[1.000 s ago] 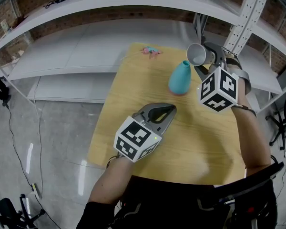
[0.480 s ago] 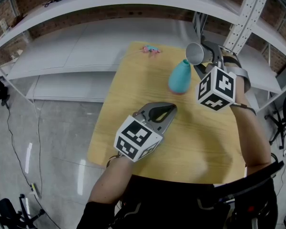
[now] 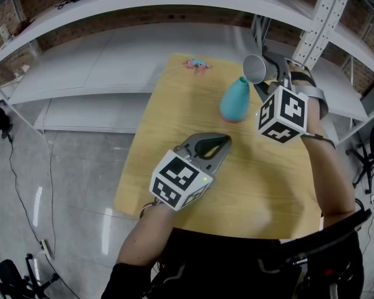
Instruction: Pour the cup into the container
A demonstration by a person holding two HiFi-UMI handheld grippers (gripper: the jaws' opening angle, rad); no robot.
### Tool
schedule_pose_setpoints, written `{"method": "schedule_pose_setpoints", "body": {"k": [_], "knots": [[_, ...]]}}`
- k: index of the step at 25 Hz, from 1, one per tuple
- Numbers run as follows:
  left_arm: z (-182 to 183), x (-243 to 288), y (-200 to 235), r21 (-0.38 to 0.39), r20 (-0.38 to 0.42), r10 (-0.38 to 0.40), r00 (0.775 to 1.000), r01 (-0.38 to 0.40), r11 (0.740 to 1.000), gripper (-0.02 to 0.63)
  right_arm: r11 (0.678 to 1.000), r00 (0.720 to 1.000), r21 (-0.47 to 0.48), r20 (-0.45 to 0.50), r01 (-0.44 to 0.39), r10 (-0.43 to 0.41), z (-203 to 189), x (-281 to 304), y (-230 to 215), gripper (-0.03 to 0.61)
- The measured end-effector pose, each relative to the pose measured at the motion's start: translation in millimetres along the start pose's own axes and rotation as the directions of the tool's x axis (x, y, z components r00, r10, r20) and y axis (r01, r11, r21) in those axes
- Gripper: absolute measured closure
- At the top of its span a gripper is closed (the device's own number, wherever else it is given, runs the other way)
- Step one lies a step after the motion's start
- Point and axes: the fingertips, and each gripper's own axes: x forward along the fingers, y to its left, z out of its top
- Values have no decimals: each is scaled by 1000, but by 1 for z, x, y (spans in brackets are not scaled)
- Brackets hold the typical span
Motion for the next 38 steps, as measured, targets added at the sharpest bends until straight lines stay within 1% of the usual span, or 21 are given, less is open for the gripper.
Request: {"method": "schedule_pose_setpoints", "body": {"k": [9,15,17,18,19,21,24,25,27,30,34,38], "knots": [[0,0,0,0,0,1,1000,-1,1000,615,1000,1000,-18,-1,4,-4,0,1,1,273],[1,0,0,0,1,1,1000,-1,1000,615,1000,1000,-11,3,15,-15,1,0,1,273],[1,-1,0,1,1,0,1000,0,1000,615,1000,1000,21,9,9,-9,-1,0,2,273],[1,-1,0,1,1,0,1000,0,1000,615,998,1000,56,21,-3,2,-2,0,3,273],[0,-1,0,1,1,0,1000,0,1000,615,994,999,105,41,-22,17,-2,0,4,273],[0,-1,0,1,0,-2,1000,2,1000,615,972,994,224,95,-67,46,-4,-1,7,273],[0,-2,-1,1,0,-5,1000,5,1000,615,922,986,375,159,-96,38,-10,-4,7,273],[0,-2,-1,1,0,-4,1000,4,1000,615,901,984,422,178,-105,32,-12,-5,7,273],[0,-2,0,2,0,-4,1000,4,1000,615,845,976,516,214,-139,30,-19,-7,9,273],[0,-2,0,2,-1,-5,1000,5,1000,615,738,965,645,259,-198,33,-36,-9,13,273],[1,-2,-1,3,-2,-11,1000,11,1000,615,572,954,776,295,-266,43,-66,-12,24,273],[1,-1,0,3,-2,-14,1000,14,1000,615,450,954,846,298,-285,42,-95,-11,37,273]]}}
